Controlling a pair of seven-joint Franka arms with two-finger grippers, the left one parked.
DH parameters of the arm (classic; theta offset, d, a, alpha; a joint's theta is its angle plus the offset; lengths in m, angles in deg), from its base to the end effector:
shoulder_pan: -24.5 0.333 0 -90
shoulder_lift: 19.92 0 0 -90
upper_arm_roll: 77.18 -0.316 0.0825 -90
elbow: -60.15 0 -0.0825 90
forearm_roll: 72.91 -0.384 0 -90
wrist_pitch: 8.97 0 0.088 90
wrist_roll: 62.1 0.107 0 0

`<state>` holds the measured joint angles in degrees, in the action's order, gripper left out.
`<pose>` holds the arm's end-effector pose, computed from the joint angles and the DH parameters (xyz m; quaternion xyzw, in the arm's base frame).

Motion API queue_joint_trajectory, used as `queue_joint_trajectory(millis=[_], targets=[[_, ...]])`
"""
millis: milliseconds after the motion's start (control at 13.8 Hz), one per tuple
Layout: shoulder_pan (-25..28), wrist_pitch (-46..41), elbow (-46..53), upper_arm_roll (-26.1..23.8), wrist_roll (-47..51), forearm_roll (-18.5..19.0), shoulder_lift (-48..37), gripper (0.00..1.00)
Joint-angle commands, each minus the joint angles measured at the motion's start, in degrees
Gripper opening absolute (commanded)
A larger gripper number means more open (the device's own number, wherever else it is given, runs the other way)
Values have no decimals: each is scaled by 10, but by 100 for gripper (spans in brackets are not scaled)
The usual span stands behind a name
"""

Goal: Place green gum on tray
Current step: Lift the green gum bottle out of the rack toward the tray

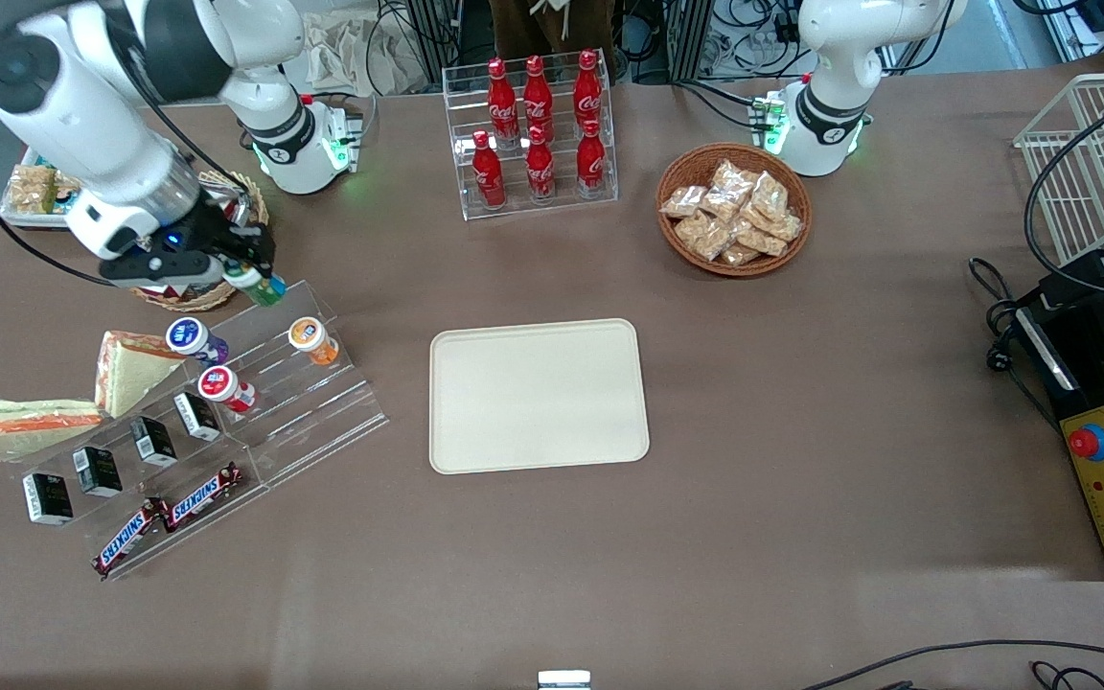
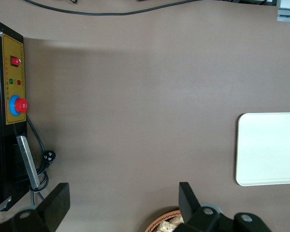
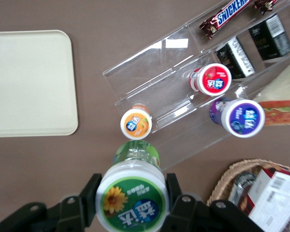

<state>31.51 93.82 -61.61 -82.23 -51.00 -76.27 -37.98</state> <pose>0.4477 0.1045 0.5392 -0.9999 0.0006 0.0112 0.0129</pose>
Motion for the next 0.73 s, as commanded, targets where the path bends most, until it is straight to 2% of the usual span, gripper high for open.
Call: queue_joint_trajectory(millis=[0, 291, 436, 655], targets=[[2, -117, 162, 0, 10, -14, 69, 36], [21, -167, 258, -7, 71, -45, 100, 37], [50, -159, 263, -18, 158, -59, 114, 37], [95, -147, 307, -56, 309, -62, 173, 37]])
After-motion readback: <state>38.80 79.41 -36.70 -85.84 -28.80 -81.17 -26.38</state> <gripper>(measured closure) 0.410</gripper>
